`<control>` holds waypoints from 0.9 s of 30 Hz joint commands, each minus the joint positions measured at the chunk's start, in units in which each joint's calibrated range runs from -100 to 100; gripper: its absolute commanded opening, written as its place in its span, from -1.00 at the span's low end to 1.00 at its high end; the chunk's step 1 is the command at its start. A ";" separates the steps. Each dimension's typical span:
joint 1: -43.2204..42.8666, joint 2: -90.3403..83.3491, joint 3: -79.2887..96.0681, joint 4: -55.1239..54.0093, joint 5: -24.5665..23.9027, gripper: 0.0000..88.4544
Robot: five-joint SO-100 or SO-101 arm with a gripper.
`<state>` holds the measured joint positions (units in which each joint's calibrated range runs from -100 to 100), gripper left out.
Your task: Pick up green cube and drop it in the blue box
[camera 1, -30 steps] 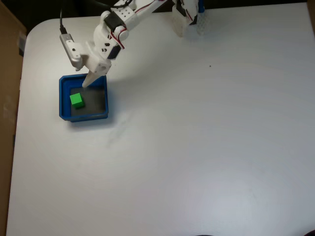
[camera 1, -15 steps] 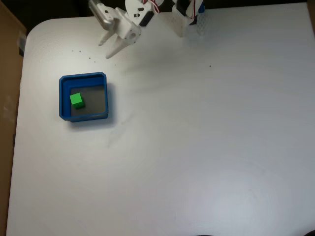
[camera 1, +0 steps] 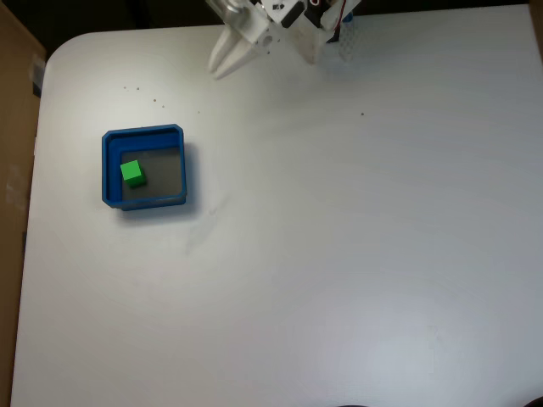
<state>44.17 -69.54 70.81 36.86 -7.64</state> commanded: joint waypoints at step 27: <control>-0.89 -29.21 25.75 -1.13 4.88 -0.96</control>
<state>43.81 -97.34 96.33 36.86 -2.91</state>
